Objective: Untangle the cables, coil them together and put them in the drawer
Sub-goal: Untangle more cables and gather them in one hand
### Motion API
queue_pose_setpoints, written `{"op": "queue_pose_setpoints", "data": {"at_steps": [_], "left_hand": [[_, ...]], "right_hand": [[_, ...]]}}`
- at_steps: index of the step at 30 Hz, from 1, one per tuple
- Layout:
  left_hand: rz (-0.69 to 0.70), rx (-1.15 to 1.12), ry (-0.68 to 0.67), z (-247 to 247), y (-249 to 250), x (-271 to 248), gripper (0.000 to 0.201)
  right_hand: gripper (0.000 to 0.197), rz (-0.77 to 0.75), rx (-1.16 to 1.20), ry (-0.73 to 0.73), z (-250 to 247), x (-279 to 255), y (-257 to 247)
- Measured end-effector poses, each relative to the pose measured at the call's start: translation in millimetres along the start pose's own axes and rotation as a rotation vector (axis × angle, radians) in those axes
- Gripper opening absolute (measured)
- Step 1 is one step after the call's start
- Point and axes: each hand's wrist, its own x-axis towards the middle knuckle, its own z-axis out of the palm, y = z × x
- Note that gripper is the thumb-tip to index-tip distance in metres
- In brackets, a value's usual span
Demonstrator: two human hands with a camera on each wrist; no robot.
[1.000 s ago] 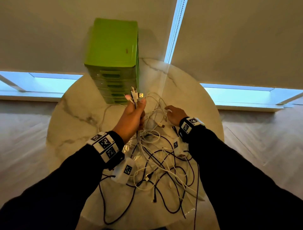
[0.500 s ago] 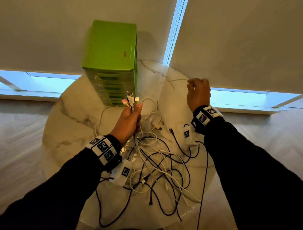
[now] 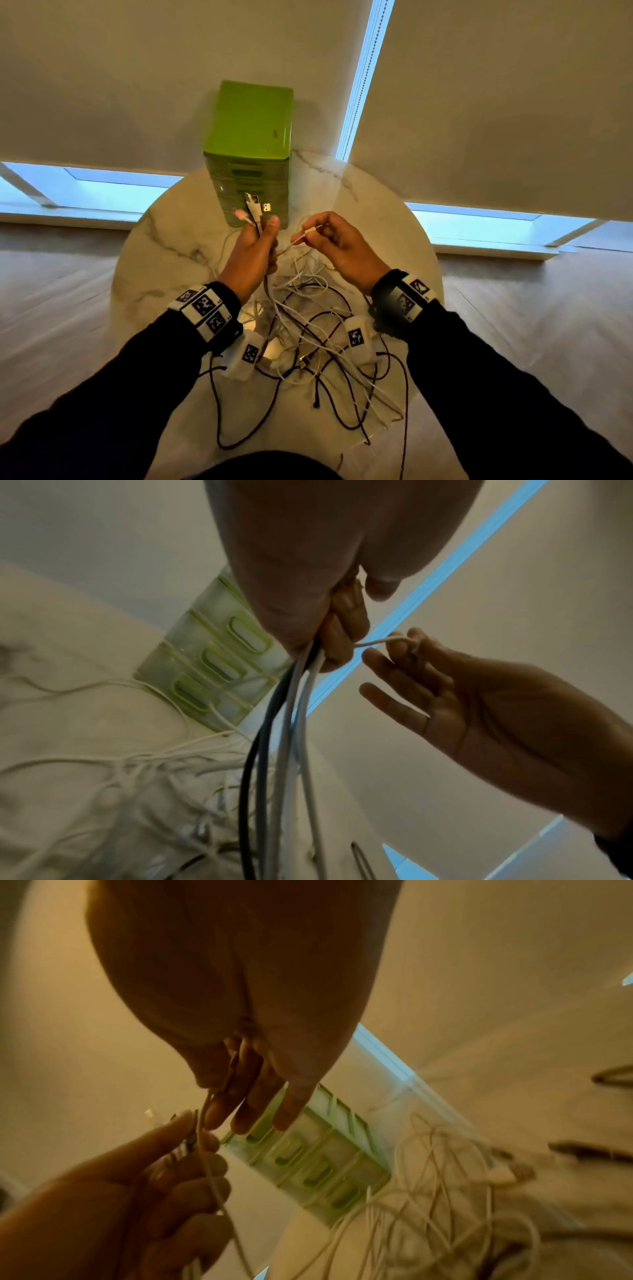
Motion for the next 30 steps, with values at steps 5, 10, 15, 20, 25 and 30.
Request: {"op": "queue_pose_setpoints", "data": {"at_steps": [5,10,15,20,25,30], "left_hand": [[-0.026,0.080,-0.137,-7.5,-20.2,-42.0,0.027],[-0.123,-0.195,-0.052,-8.0,-16.5,-51.0,0.020],[-0.079,-0.248,-0.086,-4.3,-17.8,-55.4,0.025],[-0.060,-0.114,-0.135,-7.5,-21.7,-56.8,0.026],[-0.033,-0.171,-0.031,-10.8,-16.2,-50.7,0.024],[0.001,-0.184,0.097,-5.6,-13.1,-49.6,0.008]], "right_hand": [[0.029,0.147,0.353,0.311,49.9,-11.4,-3.9],[0.024,0.199,0.119,0.315,42.7,-15.1,-13.9],[0.019,0.171,-0.102,0.035,48.6,-36.3,-15.7],[0.017,0.100,-0.184,0.066,56.5,-52.6,-10.0],[0.020,0.055,-0.442,0.013,57.8,-65.3,5.5],[0.021,-0.006,-0.591,0.155,62.2,-70.7,18.4]]}}
